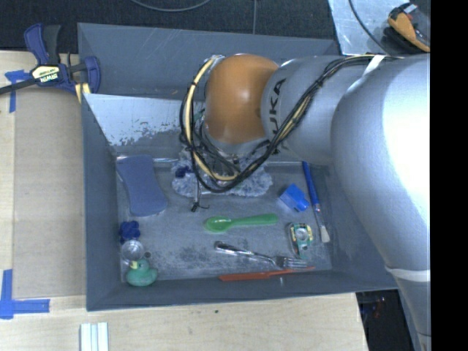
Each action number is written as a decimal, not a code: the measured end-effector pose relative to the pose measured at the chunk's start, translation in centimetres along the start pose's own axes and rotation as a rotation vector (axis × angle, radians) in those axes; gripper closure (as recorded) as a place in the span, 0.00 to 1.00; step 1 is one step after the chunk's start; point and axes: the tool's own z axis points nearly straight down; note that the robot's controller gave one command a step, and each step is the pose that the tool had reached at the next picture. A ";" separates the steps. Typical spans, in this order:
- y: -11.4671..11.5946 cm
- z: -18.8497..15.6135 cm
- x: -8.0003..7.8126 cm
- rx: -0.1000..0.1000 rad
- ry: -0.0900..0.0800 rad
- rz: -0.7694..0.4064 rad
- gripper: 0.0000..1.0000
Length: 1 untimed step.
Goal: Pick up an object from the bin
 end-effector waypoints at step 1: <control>-1.9 -4.3 0.1 -0.003 -0.012 0.157 0.00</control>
Offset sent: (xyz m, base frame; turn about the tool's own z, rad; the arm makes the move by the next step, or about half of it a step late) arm -0.0014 -0.0290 0.0288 -0.1242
